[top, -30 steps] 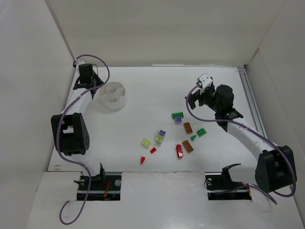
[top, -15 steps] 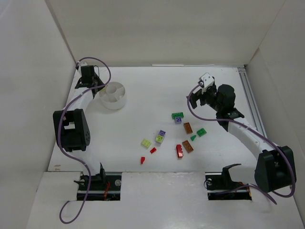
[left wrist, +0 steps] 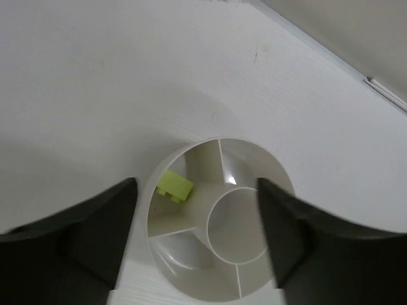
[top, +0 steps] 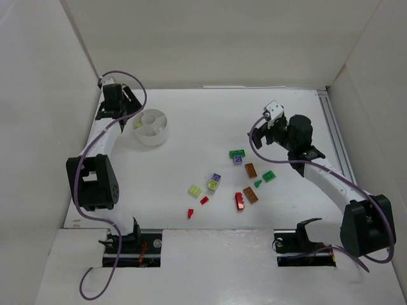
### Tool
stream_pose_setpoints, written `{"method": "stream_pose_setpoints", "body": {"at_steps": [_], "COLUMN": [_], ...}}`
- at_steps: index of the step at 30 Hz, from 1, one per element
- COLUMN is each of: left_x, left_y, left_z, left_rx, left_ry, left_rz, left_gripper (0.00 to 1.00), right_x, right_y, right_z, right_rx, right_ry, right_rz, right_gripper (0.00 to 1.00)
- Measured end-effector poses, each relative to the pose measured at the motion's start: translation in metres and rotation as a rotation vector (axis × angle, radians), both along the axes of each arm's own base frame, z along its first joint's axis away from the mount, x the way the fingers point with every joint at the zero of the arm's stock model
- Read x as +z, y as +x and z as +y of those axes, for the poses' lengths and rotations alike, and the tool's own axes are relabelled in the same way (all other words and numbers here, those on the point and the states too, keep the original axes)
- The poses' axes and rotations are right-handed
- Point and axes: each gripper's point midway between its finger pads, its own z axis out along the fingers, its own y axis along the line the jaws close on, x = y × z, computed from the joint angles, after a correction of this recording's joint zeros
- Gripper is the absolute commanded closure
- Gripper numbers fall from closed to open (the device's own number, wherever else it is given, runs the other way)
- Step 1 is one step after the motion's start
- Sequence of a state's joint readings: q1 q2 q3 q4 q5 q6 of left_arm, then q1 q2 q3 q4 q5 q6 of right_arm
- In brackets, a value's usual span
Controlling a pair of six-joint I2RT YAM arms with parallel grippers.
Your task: Sort the legos into containers by color
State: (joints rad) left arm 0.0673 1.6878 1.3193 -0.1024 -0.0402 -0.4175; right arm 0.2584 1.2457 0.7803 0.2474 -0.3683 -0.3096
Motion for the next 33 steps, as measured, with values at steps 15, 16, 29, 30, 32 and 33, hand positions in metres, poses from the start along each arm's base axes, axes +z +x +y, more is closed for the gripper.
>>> {"method": "stream_pose_setpoints", "body": {"at_steps": [15, 16, 29, 30, 32, 33], "left_x": [0.044, 0.039, 0.037, 0.036, 0.032, 0.03], "left_y": [-0.114, -0.122, -0.179, -0.178, -0.177, -0.177], "left_z": [-0.104, -0.106, -0.093, -0.093, -0.093, -0.093], "left_rx": [-0.275, -0.276, -0.152, -0.149, -0.143, -0.141], "left_ry": [-0.104, -0.111, -0.194, -0.197, -0.2, -0.2], "left_rz": [-0.173, -0.166, -0.22, -0.218, -0.203, -0.195], "left_gripper": [0.0, 0.0, 0.0, 0.0, 0.0, 0.0], "right_x": [-0.079, -0.086, -0.16, -0.163, -0.167, -0.169], "right_y": [-0.127, -0.137, -0.162, -0.16, -0.158, -0.157], "right_z": [0.164, 0.176, 0.239, 0.238, 0.237, 0.237], "right_rx": [0.486, 0.529, 0.632, 0.623, 0.613, 0.611], "right_ry": [-0.203, -0.224, -0.422, -0.43, -0.441, -0.446], "right_rz": [0.163, 0.175, 0.263, 0.267, 0.273, 0.276], "right_gripper": [0.06, 0.06, 0.08, 0.08, 0.08, 0.08]}}
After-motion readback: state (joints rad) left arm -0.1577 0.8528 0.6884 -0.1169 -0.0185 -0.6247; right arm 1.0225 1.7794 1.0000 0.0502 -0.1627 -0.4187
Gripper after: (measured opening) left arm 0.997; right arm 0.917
